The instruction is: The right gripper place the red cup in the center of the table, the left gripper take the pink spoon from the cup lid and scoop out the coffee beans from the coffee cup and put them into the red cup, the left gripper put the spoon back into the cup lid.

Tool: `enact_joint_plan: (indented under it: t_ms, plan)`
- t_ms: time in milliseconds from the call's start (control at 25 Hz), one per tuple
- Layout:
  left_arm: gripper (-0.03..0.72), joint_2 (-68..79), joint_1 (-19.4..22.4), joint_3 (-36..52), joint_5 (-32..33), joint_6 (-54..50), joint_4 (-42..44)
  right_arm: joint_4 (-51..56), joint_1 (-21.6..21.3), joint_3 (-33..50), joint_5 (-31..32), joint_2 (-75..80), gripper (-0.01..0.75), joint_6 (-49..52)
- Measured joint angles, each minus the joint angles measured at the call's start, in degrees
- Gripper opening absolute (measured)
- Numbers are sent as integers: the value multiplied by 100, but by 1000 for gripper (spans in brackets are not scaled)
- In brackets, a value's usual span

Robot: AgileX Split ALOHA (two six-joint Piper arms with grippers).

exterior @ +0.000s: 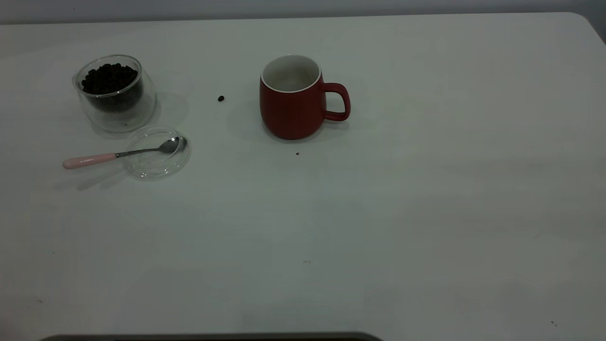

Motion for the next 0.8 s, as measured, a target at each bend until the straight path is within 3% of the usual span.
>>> enact_joint_plan:
  t_ms: [160,360,800]
  plan:
    - [438,-1050,0,707,-35,-25,353,0,0,0,0,0,239,0]
    - [438,-1958,-56,770,-98,-121,774,0,0,0,0,0,239,0]
    - [436,-3699,-94,770,-7,-172,787,0,0,0,0,0,239,0]
